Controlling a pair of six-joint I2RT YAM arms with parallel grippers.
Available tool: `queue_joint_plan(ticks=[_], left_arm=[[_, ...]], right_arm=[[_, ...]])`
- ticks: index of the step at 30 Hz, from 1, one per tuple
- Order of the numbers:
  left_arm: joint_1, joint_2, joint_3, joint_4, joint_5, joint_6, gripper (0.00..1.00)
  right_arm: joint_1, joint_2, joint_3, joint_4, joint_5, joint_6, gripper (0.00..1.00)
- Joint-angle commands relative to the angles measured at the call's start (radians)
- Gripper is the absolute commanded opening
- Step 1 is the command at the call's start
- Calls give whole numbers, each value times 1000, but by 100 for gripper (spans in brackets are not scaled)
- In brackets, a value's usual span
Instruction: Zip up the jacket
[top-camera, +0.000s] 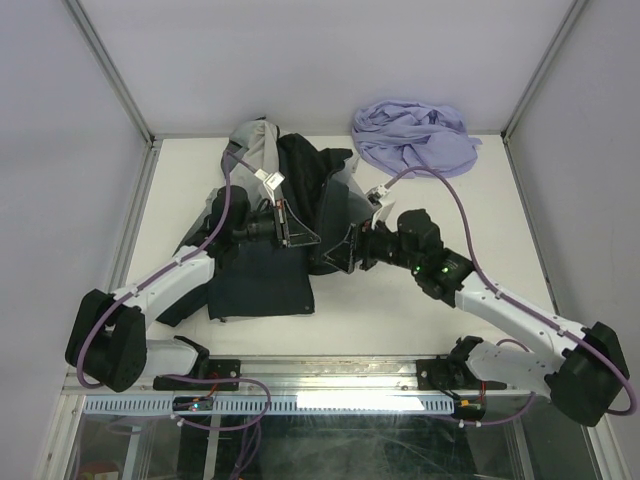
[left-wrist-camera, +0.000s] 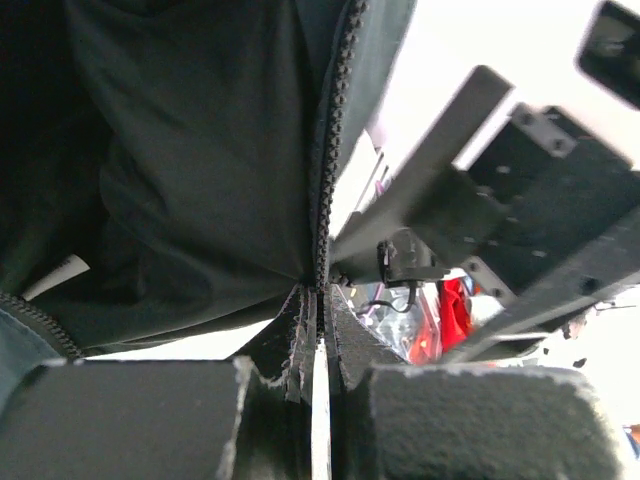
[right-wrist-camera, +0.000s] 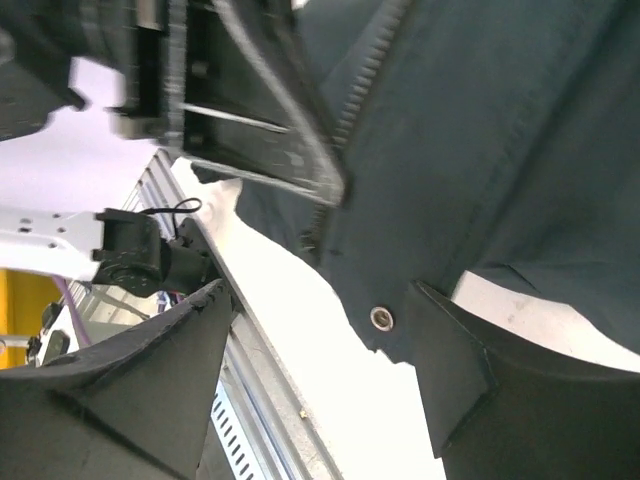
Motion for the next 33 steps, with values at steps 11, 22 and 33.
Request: queue_joint_plan(ticks=[11,22,33], left_arm=[[-20,-86,-76,231,6,-119,0],[-20,-90,-115,306,15,-125,0],[-20,-95,-144,306,-3,-144,0]], right_arm=[[-1,111,-165,426,5,116,74],[-7,140,-238,648,-119,150,65],[-29,147,-251,699,-162,149,33]])
